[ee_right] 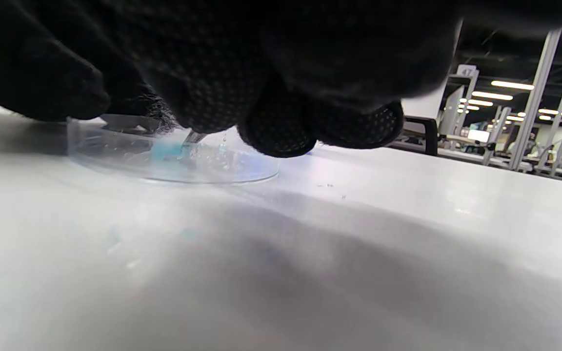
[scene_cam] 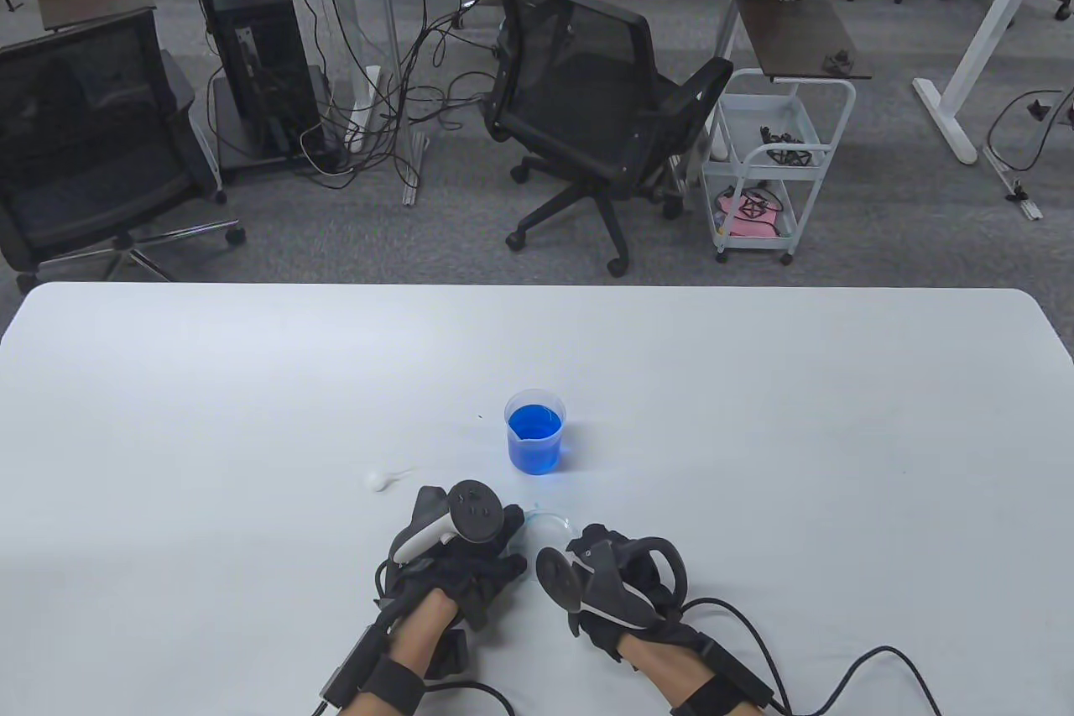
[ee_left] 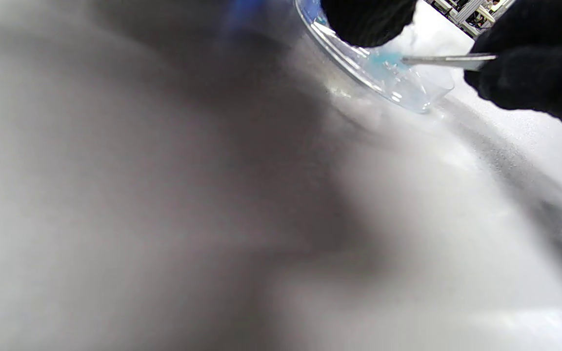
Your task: Dip tweezers-held cotton tuft into dye solution and dot onto culture dish
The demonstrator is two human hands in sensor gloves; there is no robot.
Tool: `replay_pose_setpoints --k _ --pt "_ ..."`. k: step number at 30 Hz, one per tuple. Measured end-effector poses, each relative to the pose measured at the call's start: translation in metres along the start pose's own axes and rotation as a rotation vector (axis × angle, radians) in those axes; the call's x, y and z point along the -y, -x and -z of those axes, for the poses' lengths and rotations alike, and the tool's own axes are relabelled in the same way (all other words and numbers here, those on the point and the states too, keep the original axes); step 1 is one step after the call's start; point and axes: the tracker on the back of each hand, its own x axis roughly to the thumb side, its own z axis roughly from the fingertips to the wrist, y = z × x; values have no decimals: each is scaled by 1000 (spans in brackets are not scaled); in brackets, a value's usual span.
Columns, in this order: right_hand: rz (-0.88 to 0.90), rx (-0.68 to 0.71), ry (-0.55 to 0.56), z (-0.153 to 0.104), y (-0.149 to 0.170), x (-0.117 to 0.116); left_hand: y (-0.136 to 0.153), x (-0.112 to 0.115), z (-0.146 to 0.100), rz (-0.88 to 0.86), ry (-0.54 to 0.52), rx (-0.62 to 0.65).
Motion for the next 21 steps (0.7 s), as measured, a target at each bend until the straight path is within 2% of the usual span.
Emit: replay_pose_setpoints --k 6,16,18,21 --pt "41 -49 63 9 8 13 -1 0 0 1 2 2" --pt "24 -56 -9 11 12 -9 -1 2 0 0 1 3" --pt "39 -64 -11 11 14 -7 -1 2 0 -1 2 3" --pt "109 -88 16 7 26 8 -1 2 0 -2 3 3"
